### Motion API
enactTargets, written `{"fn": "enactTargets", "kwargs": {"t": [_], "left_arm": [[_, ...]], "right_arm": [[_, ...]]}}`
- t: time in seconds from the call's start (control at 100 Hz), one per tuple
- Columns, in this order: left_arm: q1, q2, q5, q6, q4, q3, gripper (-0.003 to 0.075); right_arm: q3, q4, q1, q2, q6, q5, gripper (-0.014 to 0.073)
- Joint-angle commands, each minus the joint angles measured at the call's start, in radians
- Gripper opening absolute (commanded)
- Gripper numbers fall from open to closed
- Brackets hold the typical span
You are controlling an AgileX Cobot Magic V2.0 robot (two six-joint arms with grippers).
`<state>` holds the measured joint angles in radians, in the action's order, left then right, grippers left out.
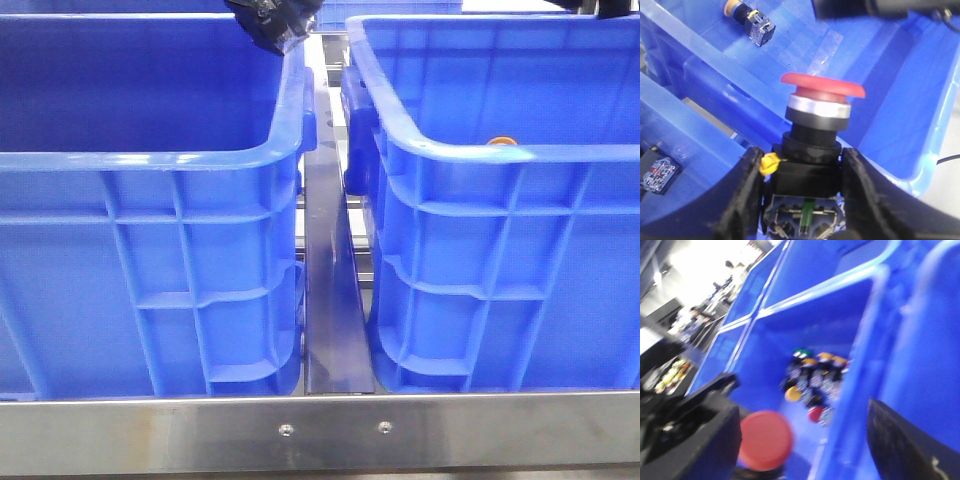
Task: Pick red and yellow buttons and place in box
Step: 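Lift the red button and pass it to the right gripper, then carry the red button with the right gripper into the other bin and release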
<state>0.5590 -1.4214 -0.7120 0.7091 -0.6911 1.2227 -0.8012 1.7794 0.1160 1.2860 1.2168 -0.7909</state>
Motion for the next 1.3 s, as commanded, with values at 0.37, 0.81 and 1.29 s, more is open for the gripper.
{"fn": "enactTargets", "kwargs": {"t": [0.37,0.81,1.29], "left_arm": [[0.006,0.037,0.046,0.003,-0.037,0.027,-0.0020],[0.006,0.037,0.044,0.003,-0.028,0.027,-0.0020],[0.006,0.037,0.036,0.003,0.037,0.027,0.0580]], "right_arm": [[-0.095,0.118,0.125,0.023,-0.006,0.023,0.0542],[-0.096,0.118,0.136,0.068,0.001,-0.033,0.0414],[-0.106,0.118,0.119,0.064,0.001,-0.036,0.0244]]}}
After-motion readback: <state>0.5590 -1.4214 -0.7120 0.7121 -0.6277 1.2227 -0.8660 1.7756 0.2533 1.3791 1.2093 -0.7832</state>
